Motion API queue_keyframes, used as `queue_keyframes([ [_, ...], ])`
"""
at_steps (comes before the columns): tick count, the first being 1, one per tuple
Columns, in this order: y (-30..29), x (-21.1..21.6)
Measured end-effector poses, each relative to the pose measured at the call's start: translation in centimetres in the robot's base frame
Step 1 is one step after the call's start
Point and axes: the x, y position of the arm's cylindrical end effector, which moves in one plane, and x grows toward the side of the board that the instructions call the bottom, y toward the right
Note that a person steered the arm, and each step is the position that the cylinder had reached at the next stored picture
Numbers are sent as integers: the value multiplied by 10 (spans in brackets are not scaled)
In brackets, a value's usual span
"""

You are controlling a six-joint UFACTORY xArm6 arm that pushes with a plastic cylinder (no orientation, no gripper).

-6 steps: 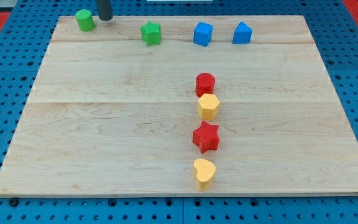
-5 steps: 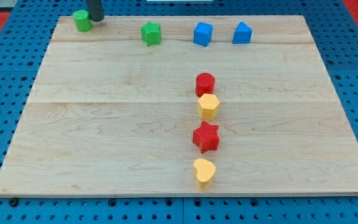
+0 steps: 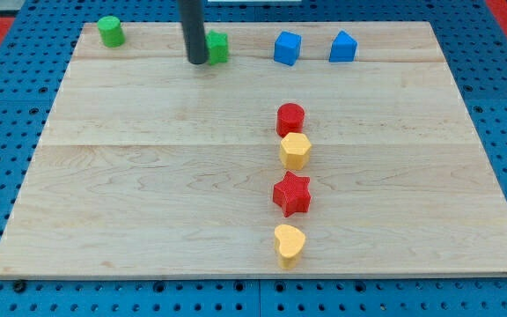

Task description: Move the green star diagonal to the bottom right of the green circle

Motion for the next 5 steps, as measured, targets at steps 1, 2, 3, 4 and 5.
queue_keyframes([
  [1, -28, -10],
  [2, -23, -42],
  [3, 10, -72],
  [4, 32, -51],
  [5, 33, -1],
])
